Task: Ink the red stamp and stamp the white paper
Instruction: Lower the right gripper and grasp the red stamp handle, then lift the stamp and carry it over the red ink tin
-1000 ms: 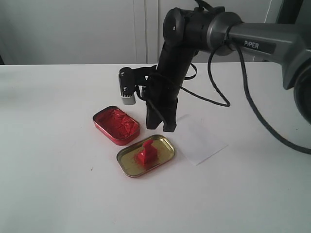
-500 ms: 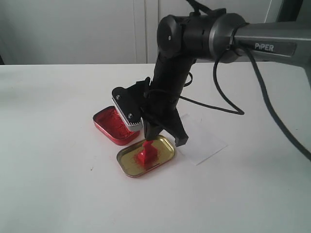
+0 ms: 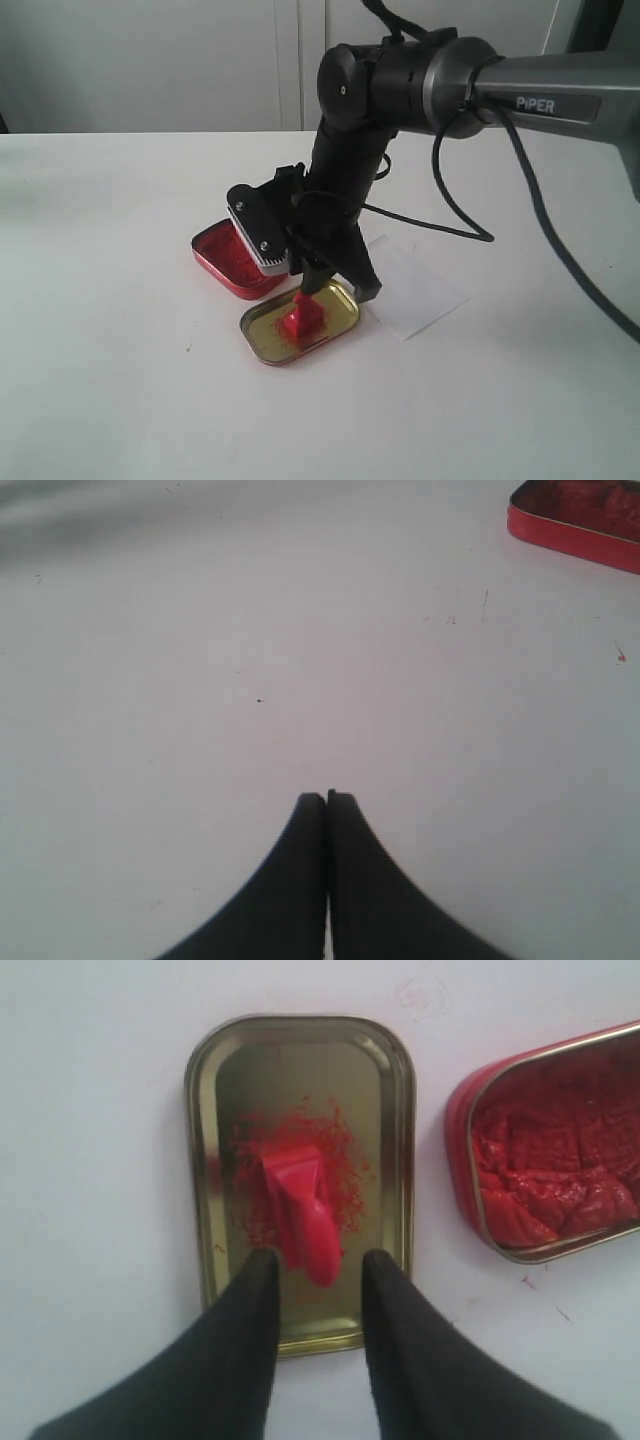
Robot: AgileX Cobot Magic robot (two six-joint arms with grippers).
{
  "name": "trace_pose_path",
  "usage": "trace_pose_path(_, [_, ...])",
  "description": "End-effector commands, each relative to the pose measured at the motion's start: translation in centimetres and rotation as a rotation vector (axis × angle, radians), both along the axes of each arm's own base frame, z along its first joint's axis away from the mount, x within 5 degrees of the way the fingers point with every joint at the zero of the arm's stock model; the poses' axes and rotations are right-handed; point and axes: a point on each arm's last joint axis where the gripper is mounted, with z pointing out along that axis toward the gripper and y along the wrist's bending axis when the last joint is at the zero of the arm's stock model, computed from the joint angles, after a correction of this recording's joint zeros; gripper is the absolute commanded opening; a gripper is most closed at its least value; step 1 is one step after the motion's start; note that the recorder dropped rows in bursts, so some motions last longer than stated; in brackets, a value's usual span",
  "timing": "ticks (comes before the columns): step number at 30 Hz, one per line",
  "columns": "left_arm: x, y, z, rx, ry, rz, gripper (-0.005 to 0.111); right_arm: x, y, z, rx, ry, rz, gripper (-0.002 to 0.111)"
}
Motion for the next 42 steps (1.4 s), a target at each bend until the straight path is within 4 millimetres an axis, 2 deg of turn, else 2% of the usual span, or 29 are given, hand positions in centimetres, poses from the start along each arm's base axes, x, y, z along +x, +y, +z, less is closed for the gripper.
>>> trace_pose_path(1, [0.0, 0.0, -0.1, -0.008, -0.001, 0.006, 0.0, 0.1, 0.3, -0.8, -0.003, -0.007, 0.011, 0.032])
trace_pose_path(20, [0.0, 0.0, -0.1, -0.008, -0.001, 0.006, 0.0, 0.7, 0.8, -5.0, -0.037, 0.059, 0.003, 0.031])
trace_pose_path(31, [0.0, 0.0, -0.1, -0.008, -0.001, 0.006, 0.0, 0.7, 0.8, -5.1, -0.039, 0.067, -0.006, 0.031])
trace_pose_path(34, [0.0, 0.0, -0.1, -0.008, -0.001, 0.006, 0.0, 0.7, 0.7, -5.1, -0.043, 0.074, -0.004, 0.023])
trace_pose_path(39, [0.0, 0.0, -0.1, -0.008, -0.001, 0.006, 0.0, 0.6, 0.7, -5.1, -0.043, 0.078, -0.015, 0.0])
trace_pose_path(42, [0.0, 0.0, -0.1, -0.008, -0.001, 0.006, 0.0, 0.6, 0.7, -5.1, -0.043, 0.082, -0.03, 0.0])
